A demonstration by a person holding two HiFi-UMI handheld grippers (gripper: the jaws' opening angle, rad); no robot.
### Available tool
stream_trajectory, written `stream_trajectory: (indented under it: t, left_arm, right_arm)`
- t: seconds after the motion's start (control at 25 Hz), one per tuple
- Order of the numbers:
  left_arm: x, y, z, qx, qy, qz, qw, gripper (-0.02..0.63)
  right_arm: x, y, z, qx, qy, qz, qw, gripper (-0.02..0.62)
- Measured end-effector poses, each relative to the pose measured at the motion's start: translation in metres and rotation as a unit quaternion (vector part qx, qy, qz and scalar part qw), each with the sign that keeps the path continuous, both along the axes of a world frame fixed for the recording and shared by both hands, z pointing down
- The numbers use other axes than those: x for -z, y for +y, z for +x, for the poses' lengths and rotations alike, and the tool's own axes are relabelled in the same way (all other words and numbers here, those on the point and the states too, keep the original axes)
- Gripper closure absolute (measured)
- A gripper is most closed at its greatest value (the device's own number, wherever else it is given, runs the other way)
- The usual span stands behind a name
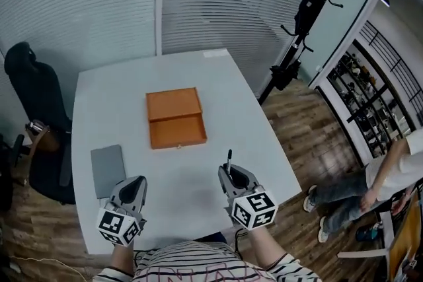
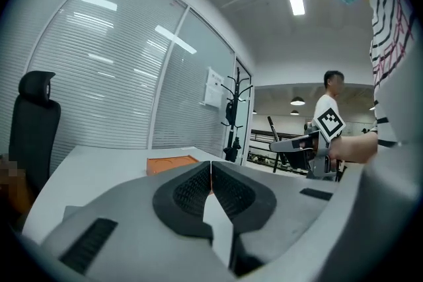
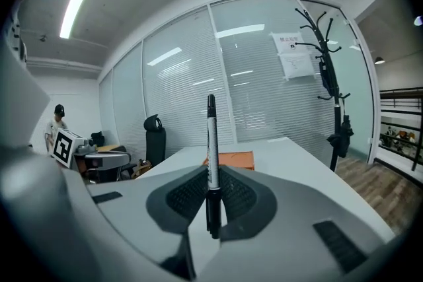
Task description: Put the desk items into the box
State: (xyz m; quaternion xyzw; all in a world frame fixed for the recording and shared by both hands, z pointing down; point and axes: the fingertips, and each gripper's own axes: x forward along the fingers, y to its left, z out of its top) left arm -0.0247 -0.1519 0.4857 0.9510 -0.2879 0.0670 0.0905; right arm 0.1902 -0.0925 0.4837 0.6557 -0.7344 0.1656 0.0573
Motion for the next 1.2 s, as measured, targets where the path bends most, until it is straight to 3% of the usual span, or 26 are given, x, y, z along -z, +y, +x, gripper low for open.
stream_trajectory:
  t: [0.36,0.64,1.2]
  left_arm:
    - [0.006,-0.009,0.006,0.09,0.0,0.009,0.9959,0.58]
    - [0.011,-0.009,0.004,0.137,-0.004,0.011,0.9905,0.58]
    - [0.002,-0.006,-0.008,0.174,-0.011,0.0,0.9847,0.58]
  right_arm:
    - [0.017,-0.061,0.022,0.097,0.029,0.017,0.995,0.537]
    - [0.035,-0.099,0.029,0.147,0.055,0.039,0.987,0.537]
    - [0.042,-0.161,0.021,0.185,0.107,0.054,0.976,0.537]
